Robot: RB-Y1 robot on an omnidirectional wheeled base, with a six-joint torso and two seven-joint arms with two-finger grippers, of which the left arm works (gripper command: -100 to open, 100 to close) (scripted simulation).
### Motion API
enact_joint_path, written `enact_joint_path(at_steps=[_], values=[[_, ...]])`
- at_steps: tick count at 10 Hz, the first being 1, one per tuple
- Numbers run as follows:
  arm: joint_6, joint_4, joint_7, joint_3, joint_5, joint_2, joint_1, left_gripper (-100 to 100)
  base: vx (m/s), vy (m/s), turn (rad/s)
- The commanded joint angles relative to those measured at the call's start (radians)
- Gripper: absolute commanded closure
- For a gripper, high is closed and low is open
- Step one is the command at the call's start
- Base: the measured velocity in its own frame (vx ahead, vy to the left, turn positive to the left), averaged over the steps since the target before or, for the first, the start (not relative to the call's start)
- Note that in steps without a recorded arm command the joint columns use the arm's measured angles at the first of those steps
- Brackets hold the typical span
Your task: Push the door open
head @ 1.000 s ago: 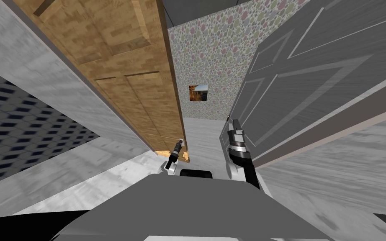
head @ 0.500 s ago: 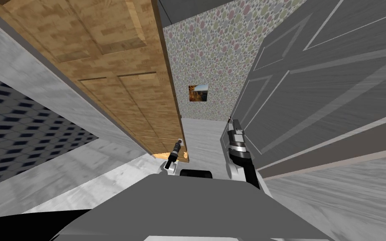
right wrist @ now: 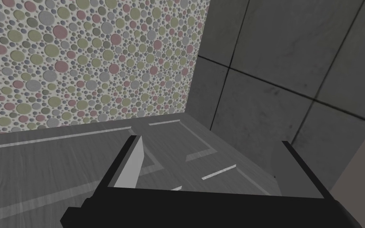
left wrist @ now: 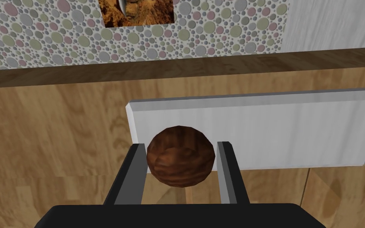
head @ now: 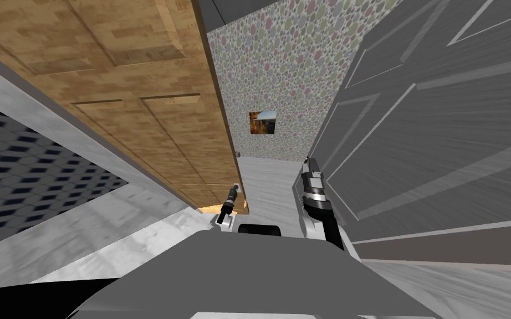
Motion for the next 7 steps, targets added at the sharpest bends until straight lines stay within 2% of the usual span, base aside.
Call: enact_joint_path(at_steps=[1,3,5,6,7], values=[[-0.006,0.013,-0.009,0.032,0.016,0.016,-0.009,100,0.185,-0.091,0.097],[-0.004,0.014,-0.017,0.050,0.026,0.018,-0.010,100,0.170,-0.061,0.043],[-0.004,0.016,-0.017,0.050,0.026,0.018,-0.010,100,0.086,-0.033,0.012],[-0.003,0.016,-0.028,0.074,0.039,0.018,-0.010,100,0.139,-0.046,0.087],[-0.002,0.017,-0.031,0.080,0.043,0.018,-0.010,100,0.177,-0.064,0.107]])
